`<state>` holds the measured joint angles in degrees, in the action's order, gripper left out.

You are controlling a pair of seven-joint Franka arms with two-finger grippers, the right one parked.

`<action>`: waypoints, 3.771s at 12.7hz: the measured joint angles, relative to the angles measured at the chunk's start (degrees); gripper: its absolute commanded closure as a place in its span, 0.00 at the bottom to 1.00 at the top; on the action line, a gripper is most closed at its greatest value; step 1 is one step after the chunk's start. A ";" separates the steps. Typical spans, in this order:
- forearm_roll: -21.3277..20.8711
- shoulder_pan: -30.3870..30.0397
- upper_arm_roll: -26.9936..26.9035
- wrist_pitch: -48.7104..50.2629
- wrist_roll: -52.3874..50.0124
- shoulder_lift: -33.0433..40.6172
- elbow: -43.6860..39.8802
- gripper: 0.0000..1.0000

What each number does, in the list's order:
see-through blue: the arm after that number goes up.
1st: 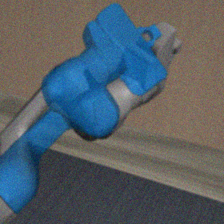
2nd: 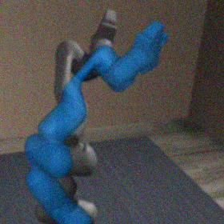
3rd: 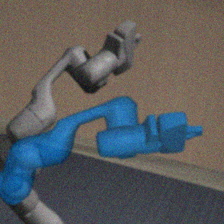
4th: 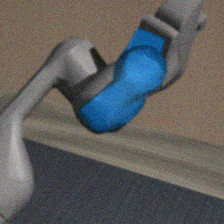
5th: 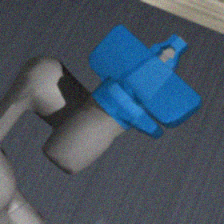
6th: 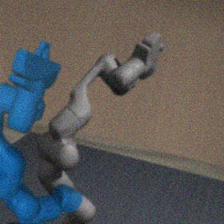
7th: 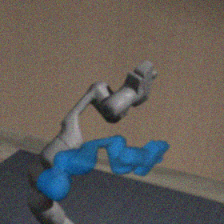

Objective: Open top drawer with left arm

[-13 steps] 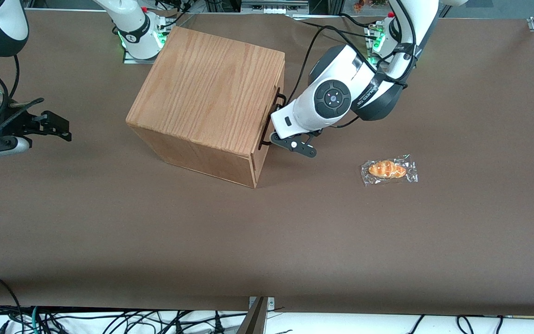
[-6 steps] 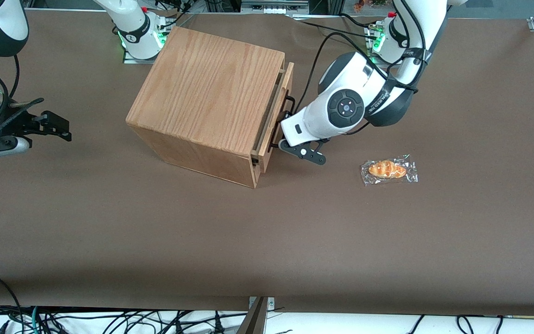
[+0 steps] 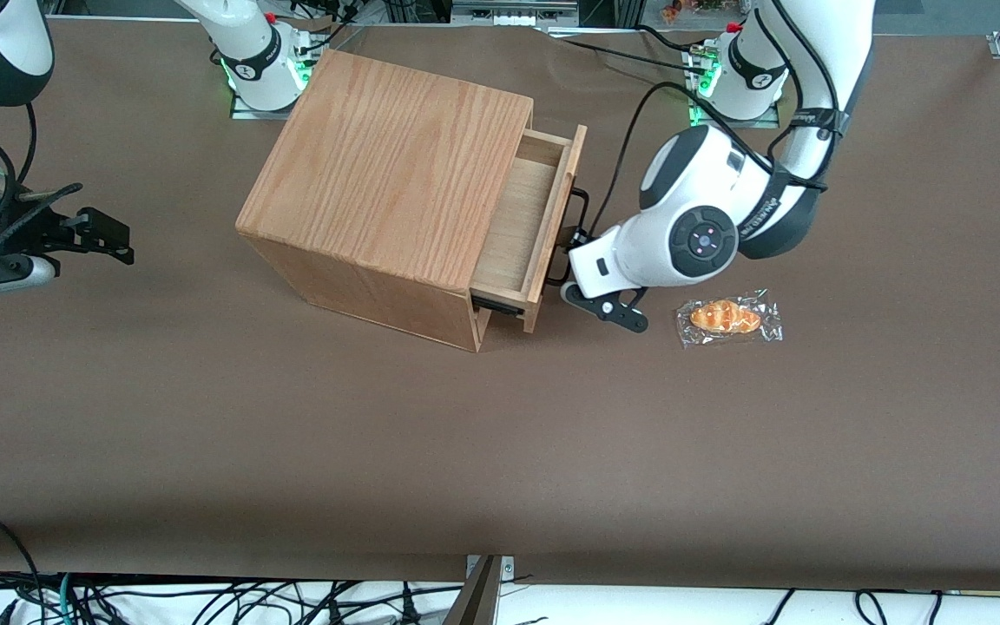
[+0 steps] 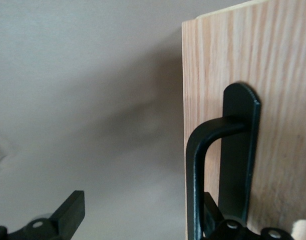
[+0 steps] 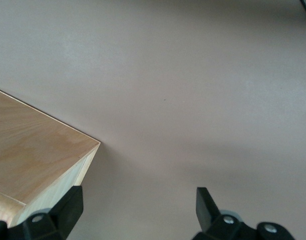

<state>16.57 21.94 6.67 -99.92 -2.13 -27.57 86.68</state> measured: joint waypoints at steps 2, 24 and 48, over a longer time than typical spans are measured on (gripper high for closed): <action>0.00 -0.73 0.04 0.69 0.48 0.00 -0.01 0.00; 0.02 -5.67 0.21 5.70 6.06 0.28 -0.13 0.00; -8.79 -11.42 -0.97 16.38 5.94 16.54 -0.98 0.00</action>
<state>7.78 10.52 5.70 -83.54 3.81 -11.03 85.71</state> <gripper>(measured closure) 0.000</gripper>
